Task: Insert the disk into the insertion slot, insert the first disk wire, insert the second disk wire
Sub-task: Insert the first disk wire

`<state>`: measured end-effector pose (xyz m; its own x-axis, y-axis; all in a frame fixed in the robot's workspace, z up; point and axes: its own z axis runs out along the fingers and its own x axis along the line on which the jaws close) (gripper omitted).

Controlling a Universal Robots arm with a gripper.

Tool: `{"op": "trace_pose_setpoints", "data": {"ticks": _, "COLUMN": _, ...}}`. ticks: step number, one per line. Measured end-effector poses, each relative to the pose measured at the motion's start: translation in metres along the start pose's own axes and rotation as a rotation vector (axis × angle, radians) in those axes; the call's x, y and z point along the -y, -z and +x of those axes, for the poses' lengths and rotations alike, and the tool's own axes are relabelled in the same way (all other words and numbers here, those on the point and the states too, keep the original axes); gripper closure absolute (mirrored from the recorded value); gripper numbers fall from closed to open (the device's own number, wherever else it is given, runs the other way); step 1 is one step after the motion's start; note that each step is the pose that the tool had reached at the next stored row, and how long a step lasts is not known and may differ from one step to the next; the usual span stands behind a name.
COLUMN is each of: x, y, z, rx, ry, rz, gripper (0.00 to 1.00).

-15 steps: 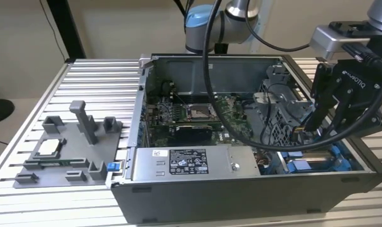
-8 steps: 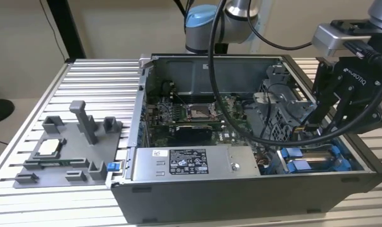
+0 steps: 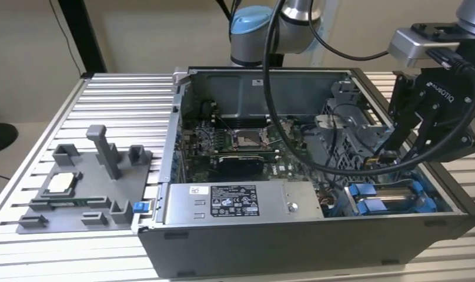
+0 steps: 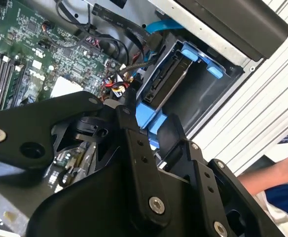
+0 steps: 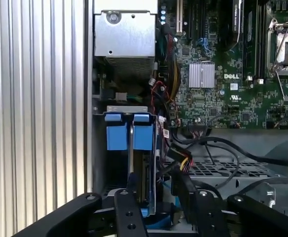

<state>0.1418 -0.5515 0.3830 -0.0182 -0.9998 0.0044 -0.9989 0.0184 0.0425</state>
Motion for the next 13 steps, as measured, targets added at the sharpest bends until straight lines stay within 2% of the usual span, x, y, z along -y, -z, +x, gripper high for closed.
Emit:
{"op": "trace_pose_setpoints", "data": {"ticks": 9, "x": 0.001, "y": -0.0038, "z": -0.0104, "rx": 0.0, "ry": 0.0, "rz": 0.0, "gripper": 0.0}}
{"op": "trace_pose_setpoints", "data": {"ticks": 13, "x": 0.0025, "y": -0.0063, "z": -0.0118, "rx": 0.0002, "ry": 0.0, "rz": 0.0, "gripper": 0.0}}
